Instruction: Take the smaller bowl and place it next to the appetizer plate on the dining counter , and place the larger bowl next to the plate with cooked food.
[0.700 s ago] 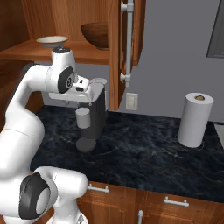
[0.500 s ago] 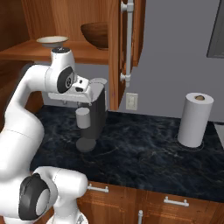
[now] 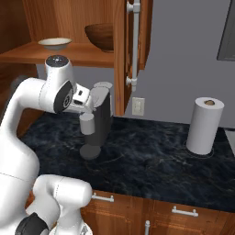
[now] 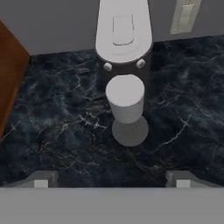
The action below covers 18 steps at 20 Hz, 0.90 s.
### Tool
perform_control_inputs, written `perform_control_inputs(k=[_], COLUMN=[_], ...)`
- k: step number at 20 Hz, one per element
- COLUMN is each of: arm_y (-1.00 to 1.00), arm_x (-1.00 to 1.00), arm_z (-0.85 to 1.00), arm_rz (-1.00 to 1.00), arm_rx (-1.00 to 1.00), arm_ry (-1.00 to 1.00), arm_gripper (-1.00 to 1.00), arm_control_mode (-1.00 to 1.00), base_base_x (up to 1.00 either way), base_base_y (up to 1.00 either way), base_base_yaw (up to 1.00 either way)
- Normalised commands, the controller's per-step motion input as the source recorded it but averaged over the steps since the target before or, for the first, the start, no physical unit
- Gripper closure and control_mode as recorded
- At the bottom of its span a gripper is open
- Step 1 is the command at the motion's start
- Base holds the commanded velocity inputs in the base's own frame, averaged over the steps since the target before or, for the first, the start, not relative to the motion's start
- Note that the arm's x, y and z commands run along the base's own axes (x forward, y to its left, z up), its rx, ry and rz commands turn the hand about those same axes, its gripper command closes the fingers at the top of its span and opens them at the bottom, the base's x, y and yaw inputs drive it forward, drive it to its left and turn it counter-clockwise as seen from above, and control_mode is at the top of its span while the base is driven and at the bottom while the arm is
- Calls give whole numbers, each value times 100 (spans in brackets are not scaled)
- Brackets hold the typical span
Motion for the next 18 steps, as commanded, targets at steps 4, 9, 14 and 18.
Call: perform_control_inputs(k=[4, 9, 14, 18], arm_y=[0, 14, 30, 1], arm_x=[-10, 0, 0, 2], arm_z=[50, 90, 100, 100], arm_rz=[-21, -15, -16, -14], arm_rx=[24, 10, 0, 16], arm_ry=[-27, -25, -24, -13], arm_gripper=[-100, -100, -100, -100], arm_control_mode=[-100, -100, -100, -100], base_base_x=[0, 0, 0, 0], base_base_y=[0, 0, 0, 0], base_base_yaw=[0, 0, 0, 0])
